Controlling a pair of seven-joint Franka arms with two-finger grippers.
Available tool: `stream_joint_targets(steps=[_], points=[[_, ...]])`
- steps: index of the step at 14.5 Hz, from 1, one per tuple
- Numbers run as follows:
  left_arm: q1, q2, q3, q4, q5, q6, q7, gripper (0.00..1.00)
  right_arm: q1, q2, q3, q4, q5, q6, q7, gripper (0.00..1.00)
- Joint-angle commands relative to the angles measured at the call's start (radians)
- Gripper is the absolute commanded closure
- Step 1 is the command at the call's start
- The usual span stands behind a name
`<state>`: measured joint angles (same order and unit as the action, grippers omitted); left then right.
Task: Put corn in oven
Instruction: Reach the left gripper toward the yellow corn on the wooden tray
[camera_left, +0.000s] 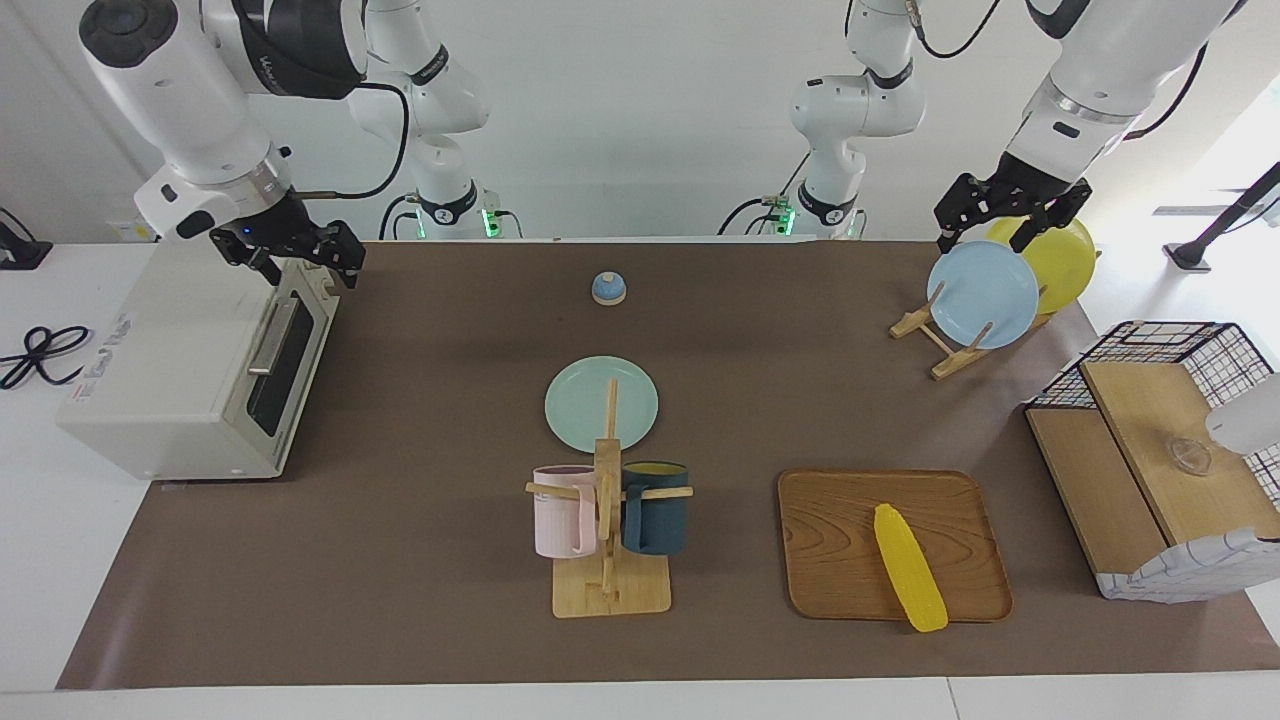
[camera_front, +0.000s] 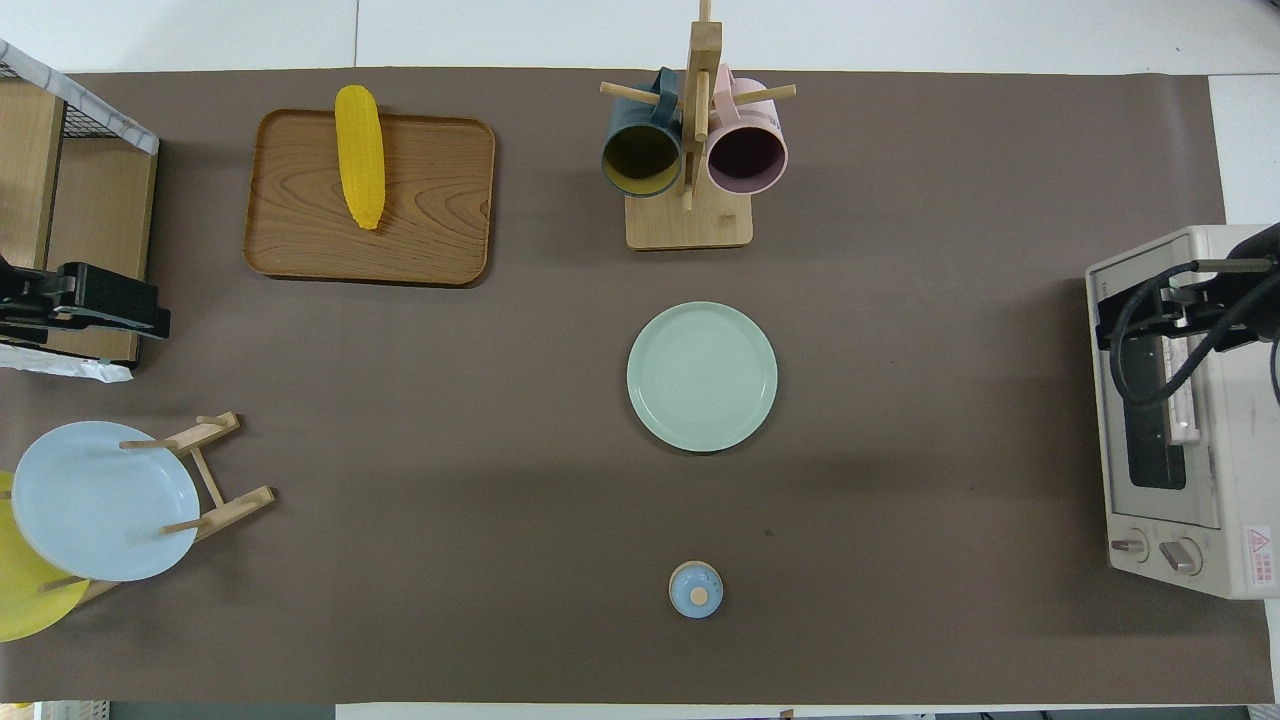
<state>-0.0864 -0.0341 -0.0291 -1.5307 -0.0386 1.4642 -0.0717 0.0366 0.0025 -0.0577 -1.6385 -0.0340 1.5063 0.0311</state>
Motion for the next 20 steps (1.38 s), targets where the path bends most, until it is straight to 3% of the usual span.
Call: stream_joint_targets(steps=[1,7,8,10,13,16,17,20], points=[[0.013,-0.015,-0.011,-0.023,0.016,0.024,0.000,0.00,0.000,0.001,-0.007,-0.004,0.028,0.018,-0.019,0.00],[0.014,-0.015,-0.011,-0.023,0.014,0.028,0.001,0.00,-0.003,-0.013,-0.007,-0.038,0.028,0.020,-0.008,0.00],[0.014,-0.015,-0.011,-0.023,0.014,0.031,0.001,0.00,-0.003,-0.013,-0.007,-0.053,0.028,0.062,-0.019,0.09],[0.013,-0.015,-0.011,-0.025,0.014,0.042,-0.005,0.00,-0.038,-0.039,-0.007,-0.121,0.028,0.110,-0.097,1.00],[0.005,0.008,-0.011,-0.043,0.014,0.117,-0.002,0.00,-0.098,-0.041,-0.008,-0.188,0.026,0.182,-0.166,1.00],[-0.001,0.133,-0.012,-0.019,-0.003,0.200,0.001,0.00,-0.118,-0.041,-0.010,-0.240,0.028,0.228,-0.140,1.00],[-0.001,0.188,-0.014,-0.006,-0.004,0.224,0.001,0.00,-0.119,-0.041,-0.010,-0.250,0.026,0.241,-0.119,1.00],[-0.041,0.461,-0.014,0.212,-0.006,0.249,0.003,0.00,-0.119,-0.032,-0.010,-0.253,0.026,0.261,-0.114,1.00]])
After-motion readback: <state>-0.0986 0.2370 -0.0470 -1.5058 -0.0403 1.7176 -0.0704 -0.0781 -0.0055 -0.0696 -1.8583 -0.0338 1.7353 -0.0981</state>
